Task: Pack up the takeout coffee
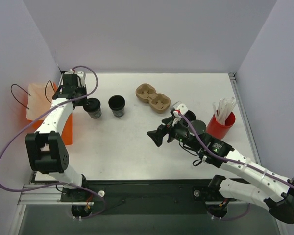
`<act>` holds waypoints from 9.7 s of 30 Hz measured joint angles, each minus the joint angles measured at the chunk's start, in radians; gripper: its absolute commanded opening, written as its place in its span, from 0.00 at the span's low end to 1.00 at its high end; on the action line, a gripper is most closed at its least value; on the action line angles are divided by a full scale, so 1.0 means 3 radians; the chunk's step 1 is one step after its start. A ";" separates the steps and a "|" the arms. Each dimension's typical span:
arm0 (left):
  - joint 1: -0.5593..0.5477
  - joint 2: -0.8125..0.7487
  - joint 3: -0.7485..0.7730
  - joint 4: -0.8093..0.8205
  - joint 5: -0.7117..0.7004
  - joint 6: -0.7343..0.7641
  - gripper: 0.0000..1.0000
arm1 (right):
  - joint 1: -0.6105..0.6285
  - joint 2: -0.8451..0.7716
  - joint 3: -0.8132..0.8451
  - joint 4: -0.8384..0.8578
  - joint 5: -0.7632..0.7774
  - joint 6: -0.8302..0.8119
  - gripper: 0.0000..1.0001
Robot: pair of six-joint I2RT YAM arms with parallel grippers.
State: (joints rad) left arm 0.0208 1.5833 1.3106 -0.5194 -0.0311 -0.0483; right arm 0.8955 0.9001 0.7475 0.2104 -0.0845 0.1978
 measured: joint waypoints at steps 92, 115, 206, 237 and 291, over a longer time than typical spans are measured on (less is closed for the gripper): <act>0.0249 -0.1404 -0.0233 -0.0530 -0.0919 -0.0009 0.61 | 0.0000 -0.0280 0.0141 -0.0415 -0.0434 0.0214 1.00; -0.0294 -0.2169 0.0392 -0.0745 -0.0089 0.1048 0.00 | 0.0000 -0.0182 0.0735 -0.0758 0.0240 0.0381 0.99; -0.2790 -0.2995 -0.0230 -0.1217 -0.1615 -0.2220 0.97 | -0.1993 0.3432 0.3454 -0.2369 -0.0085 0.0886 0.72; -0.2768 -0.2331 -0.0053 -0.1266 -0.1466 -0.1722 0.90 | -0.1740 0.4617 0.4470 -0.1962 -0.0643 0.0285 0.68; -0.2768 -0.2419 0.0173 -0.1389 -0.1293 -0.1619 0.89 | -0.1648 0.4800 0.4252 -0.1662 -0.1165 -0.1128 0.41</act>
State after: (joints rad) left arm -0.8097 0.8577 1.3624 -0.9360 -0.4191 -0.5339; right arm 0.4011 2.3402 2.0232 -0.2882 -0.4339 -0.1406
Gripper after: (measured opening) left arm 0.894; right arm 0.457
